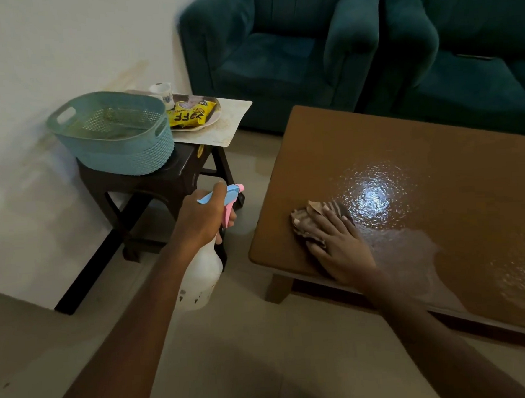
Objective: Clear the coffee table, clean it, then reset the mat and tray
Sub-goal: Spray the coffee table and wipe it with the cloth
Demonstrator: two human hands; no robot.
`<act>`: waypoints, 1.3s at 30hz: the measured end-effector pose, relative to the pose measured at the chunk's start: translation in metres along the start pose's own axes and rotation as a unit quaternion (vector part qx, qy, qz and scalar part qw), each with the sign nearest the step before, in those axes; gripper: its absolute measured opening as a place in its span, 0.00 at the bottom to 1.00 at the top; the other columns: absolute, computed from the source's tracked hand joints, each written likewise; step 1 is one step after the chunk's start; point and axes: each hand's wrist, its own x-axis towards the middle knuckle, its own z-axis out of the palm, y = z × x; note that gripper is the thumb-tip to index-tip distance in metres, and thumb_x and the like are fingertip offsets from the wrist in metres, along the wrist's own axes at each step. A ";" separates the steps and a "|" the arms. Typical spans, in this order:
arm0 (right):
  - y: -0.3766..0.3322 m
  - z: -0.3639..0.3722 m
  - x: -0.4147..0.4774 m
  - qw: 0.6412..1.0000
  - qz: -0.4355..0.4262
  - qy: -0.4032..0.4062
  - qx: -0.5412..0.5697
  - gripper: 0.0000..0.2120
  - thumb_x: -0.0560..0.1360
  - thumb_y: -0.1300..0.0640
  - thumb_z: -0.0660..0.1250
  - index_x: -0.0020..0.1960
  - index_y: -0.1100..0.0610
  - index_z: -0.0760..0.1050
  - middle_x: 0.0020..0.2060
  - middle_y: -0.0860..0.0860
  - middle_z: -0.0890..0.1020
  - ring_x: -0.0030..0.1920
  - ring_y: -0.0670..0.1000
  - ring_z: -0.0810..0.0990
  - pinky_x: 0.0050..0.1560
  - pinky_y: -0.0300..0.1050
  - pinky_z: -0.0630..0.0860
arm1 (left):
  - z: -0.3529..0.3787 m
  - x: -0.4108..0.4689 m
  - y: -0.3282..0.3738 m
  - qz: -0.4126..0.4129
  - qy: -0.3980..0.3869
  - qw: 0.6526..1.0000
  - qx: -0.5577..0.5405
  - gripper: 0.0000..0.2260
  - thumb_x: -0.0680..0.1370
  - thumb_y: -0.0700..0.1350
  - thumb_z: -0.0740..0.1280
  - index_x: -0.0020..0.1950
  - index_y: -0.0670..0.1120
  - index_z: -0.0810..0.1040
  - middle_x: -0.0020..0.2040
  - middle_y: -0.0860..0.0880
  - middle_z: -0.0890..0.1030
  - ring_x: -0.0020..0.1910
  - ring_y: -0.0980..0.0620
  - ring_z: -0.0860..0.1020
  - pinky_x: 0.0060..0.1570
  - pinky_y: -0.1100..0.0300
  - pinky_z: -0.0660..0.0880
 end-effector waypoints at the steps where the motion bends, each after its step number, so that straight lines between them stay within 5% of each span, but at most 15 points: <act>1: -0.013 0.002 0.006 0.999 0.033 0.006 -0.007 0.29 0.76 0.35 0.39 0.77 0.32 0.49 0.80 0.42 0.51 0.80 0.48 0.43 0.78 0.54 0.44 | 0.002 0.000 0.001 -0.002 -0.008 1.000 -0.001 0.20 0.83 0.55 0.54 0.48 0.43 0.78 0.37 0.46 0.81 0.33 0.53 0.79 0.27 0.66 0.73; 7: -0.035 0.014 -0.034 0.998 -0.059 -0.010 -0.024 0.26 0.79 0.37 0.43 0.77 0.31 0.44 0.79 0.43 0.49 0.80 0.49 0.41 0.77 0.52 0.39 | 0.033 0.004 0.014 0.013 -0.095 0.995 0.029 0.22 0.82 0.59 0.54 0.52 0.43 0.78 0.41 0.45 0.83 0.36 0.51 0.81 0.32 0.62 0.76; 12: 0.011 0.007 -0.076 0.999 0.038 0.031 -0.004 0.25 0.80 0.39 0.46 0.74 0.27 0.43 0.79 0.41 0.51 0.79 0.43 0.40 0.78 0.48 0.41 | 0.065 -0.001 0.038 0.032 -0.171 0.983 0.059 0.21 0.81 0.60 0.55 0.54 0.45 0.77 0.41 0.46 0.82 0.37 0.51 0.81 0.27 0.64 0.73; 17: 0.045 0.003 -0.107 0.994 0.101 0.043 -0.011 0.26 0.80 0.39 0.45 0.76 0.29 0.42 0.79 0.40 0.49 0.79 0.45 0.41 0.78 0.48 0.40 | 0.101 -0.016 0.056 0.040 -0.224 0.969 0.099 0.20 0.81 0.61 0.55 0.53 0.47 0.75 0.42 0.46 0.83 0.40 0.47 0.83 0.34 0.58 0.78; 26: 0.124 -0.008 -0.159 0.959 0.269 0.087 -0.005 0.29 0.76 0.37 0.42 0.77 0.37 0.49 0.79 0.45 0.58 0.79 0.46 0.48 0.77 0.50 0.47 | 0.161 -0.041 0.084 0.035 -0.254 0.953 0.161 0.18 0.80 0.61 0.56 0.49 0.48 0.74 0.39 0.47 0.82 0.35 0.51 0.81 0.33 0.59 0.78; 31: 0.144 -0.017 -0.151 0.939 0.333 0.080 0.014 0.31 0.73 0.35 0.35 0.76 0.36 0.41 0.80 0.43 0.50 0.79 0.45 0.41 0.77 0.49 0.41 | 0.184 -0.049 0.089 0.041 -0.256 0.947 0.191 0.19 0.80 0.61 0.57 0.54 0.46 0.74 0.38 0.48 0.82 0.33 0.51 0.80 0.31 0.60 0.76; 39: 0.144 -0.022 -0.115 0.927 0.369 0.052 0.030 0.26 0.82 0.40 0.46 0.78 0.35 0.43 0.80 0.44 0.45 0.80 0.49 0.39 0.78 0.54 0.39 | 0.178 -0.046 0.089 0.053 -0.211 0.962 0.167 0.19 0.80 0.61 0.56 0.51 0.47 0.75 0.37 0.49 0.82 0.33 0.52 0.80 0.30 0.62 0.76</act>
